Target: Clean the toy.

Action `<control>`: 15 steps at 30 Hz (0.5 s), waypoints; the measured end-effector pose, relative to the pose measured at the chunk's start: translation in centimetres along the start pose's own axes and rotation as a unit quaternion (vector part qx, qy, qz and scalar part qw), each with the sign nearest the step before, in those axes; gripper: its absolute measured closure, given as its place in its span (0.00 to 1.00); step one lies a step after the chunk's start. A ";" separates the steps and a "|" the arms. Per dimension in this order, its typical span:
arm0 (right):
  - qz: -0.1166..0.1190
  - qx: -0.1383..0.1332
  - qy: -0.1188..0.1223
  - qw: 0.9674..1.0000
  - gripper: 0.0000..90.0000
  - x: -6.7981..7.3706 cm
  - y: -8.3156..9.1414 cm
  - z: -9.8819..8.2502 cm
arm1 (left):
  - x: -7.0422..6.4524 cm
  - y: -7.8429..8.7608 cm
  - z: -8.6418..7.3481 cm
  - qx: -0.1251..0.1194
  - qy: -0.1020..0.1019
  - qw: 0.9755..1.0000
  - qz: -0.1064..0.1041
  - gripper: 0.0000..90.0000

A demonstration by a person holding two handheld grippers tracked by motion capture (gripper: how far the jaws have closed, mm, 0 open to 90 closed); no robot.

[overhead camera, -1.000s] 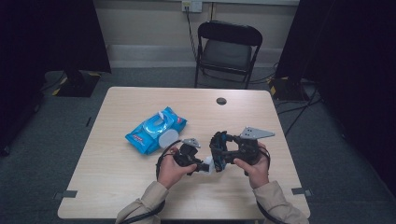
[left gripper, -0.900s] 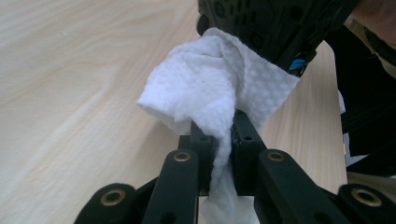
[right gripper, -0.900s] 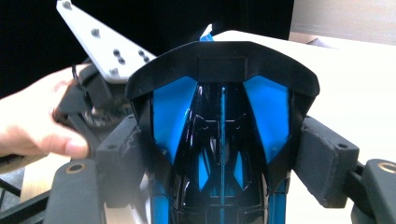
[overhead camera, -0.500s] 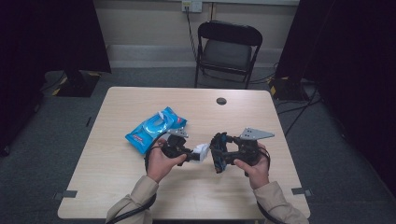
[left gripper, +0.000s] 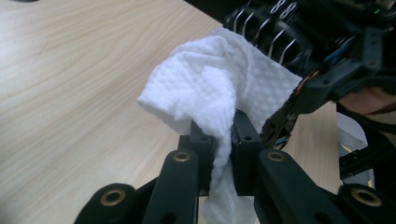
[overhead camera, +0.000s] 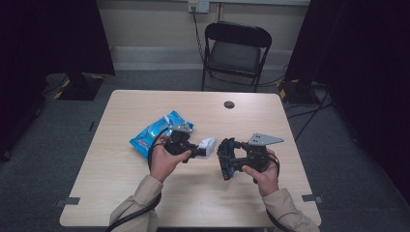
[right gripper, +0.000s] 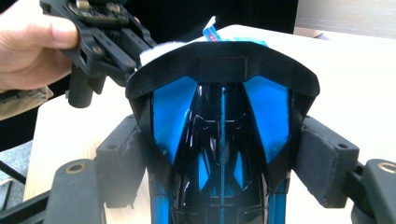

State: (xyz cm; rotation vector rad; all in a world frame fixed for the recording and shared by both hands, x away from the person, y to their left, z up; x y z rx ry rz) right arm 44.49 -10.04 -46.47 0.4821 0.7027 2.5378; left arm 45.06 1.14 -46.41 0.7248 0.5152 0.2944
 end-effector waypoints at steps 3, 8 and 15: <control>-0.001 0.001 -0.001 1.000 0.28 -0.1 -0.1 -0.1 | -0.1 0.3 0.5 -0.002 -0.003 1.000 0.005 0.91; 0.000 -0.003 -0.003 1.000 0.28 -0.1 0.0 -0.1 | -0.2 0.5 1.0 -0.003 -0.004 1.000 0.003 0.91; 0.006 0.000 0.006 1.000 0.28 0.4 -0.2 0.0 | -0.8 0.0 1.8 0.000 -0.014 1.000 0.000 0.91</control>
Point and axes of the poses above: each handheld gripper's, and its own axes: y roughly backward along the jaws, z roughly out of its top, x roughly to its left, the point moved 10 cm from there along -y, roughly forward along the jaws, and after that the axes turned 15 degrees about x, right-handed, at the moved point
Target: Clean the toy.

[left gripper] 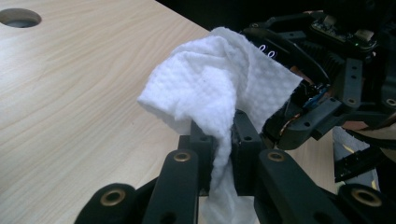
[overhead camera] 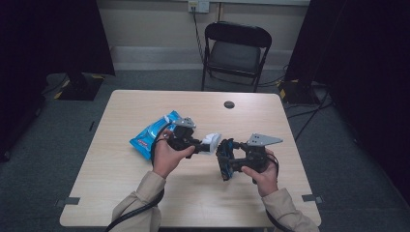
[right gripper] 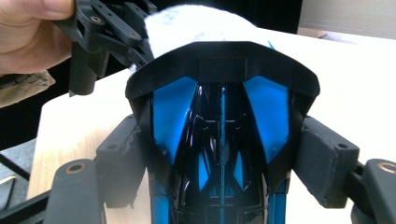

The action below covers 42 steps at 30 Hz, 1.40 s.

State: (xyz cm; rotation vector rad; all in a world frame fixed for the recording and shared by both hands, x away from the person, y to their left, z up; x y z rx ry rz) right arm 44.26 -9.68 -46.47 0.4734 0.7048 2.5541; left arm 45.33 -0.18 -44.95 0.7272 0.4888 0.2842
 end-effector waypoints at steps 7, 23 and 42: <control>-0.002 -0.001 0.001 1.000 0.28 0.1 0.0 0.0 | -0.4 -1.0 -0.1 0.008 -0.004 1.000 -0.007 0.91; 0.000 0.002 0.002 1.000 0.28 0.2 -0.2 0.0 | -0.5 -1.8 -0.4 0.011 0.002 1.000 -0.011 0.91; 0.002 -0.005 0.001 1.000 0.28 0.3 -0.1 0.2 | -0.5 -3.0 -0.9 0.028 0.001 1.000 -0.009 0.91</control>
Point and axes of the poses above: each handheld gripper's, and its own axes: y roughly backward along the jaws, z roughly out of its top, x roughly to its left, the point moved 10 cm from there along -y, roughly forward along the jaws, and after that the axes turned 15 degrees about x, right-handed, at the moved point
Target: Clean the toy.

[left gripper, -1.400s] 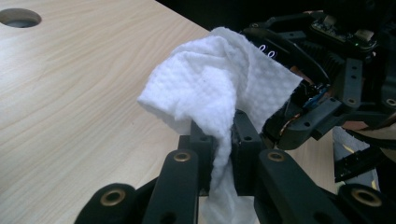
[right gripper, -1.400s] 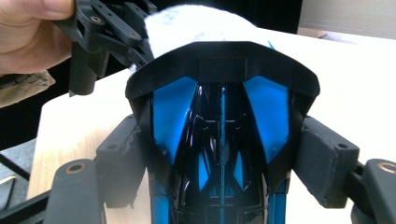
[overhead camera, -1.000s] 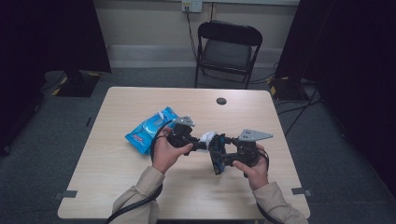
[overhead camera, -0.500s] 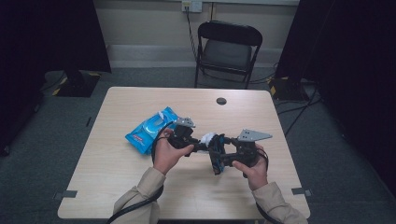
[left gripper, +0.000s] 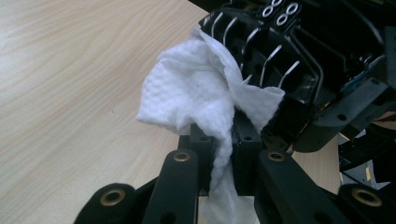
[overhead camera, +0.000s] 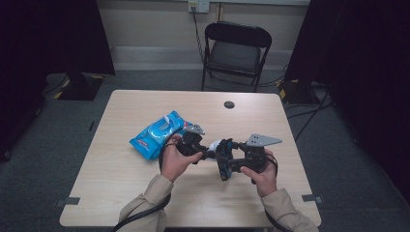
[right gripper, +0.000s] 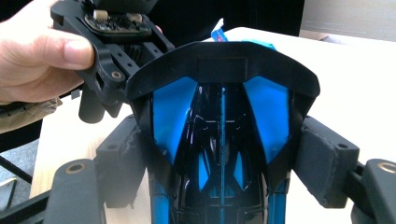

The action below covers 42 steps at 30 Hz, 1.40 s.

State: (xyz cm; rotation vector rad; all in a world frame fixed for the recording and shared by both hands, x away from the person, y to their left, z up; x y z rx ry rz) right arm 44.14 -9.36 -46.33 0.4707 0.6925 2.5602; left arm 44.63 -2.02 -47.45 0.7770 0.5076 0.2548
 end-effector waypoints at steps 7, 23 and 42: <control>-0.001 -0.004 -0.002 1.000 0.28 -0.1 0.2 0.2 | -0.1 -1.0 -0.7 0.012 0.001 1.000 -0.005 0.91; -0.001 -0.013 -0.006 1.000 0.28 -0.3 0.6 0.6 | -0.5 -4.1 -2.2 0.035 0.011 0.999 -0.029 0.91; 0.003 -0.020 -0.011 1.000 0.28 -0.5 1.0 0.6 | -0.3 -5.5 -4.1 0.050 0.028 0.997 -0.045 0.91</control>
Point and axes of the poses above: each handheld gripper's, and its own axes: y roughly backward along the jaws, z roughly out of its top, x roughly to its left, the point moved 10 cm from there along -y, roughly forward along the jaws, and after that the axes turned 15 degrees about x, right-handed, at the moved point
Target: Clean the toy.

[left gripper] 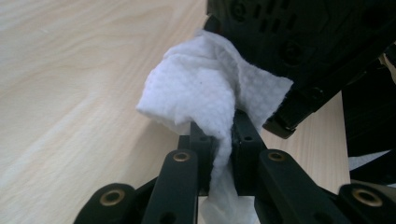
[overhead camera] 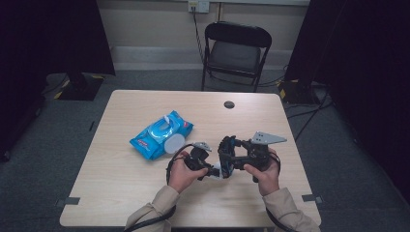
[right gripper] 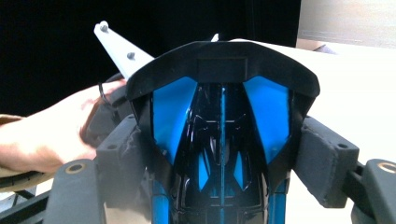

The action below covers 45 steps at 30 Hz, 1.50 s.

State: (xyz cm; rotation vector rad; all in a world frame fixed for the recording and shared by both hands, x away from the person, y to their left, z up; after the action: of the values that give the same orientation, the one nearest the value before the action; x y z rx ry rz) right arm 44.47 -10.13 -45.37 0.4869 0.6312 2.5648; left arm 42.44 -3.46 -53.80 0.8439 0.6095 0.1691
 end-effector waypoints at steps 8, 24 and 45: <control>-0.001 0.001 0.001 1.000 0.28 0.0 -0.2 -0.2 | 1.2 3.6 0.4 -0.026 0.009 0.999 0.025 0.91; 0.000 0.010 0.009 1.000 0.28 0.3 -0.7 -0.5 | 1.0 8.7 3.5 -0.076 -0.003 0.996 0.043 0.91; 0.010 0.014 0.016 1.000 0.28 0.7 -1.0 -0.6 | 0.0 8.0 5.4 -0.075 -0.020 0.996 0.038 0.91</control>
State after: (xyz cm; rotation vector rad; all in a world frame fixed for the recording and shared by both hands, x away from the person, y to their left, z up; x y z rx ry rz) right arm 43.93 -9.23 -46.20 0.4647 0.6774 2.5900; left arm 46.22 -1.65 -45.09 0.7233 0.5208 0.2637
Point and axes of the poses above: each handheld gripper's, and its own axes: y roughly backward along the jaws, z roughly out of its top, x roughly to its left, the point moved 10 cm from there along -y, roughly forward along the jaws, and after that the axes turned 15 degrees about x, right-handed, at the moved point
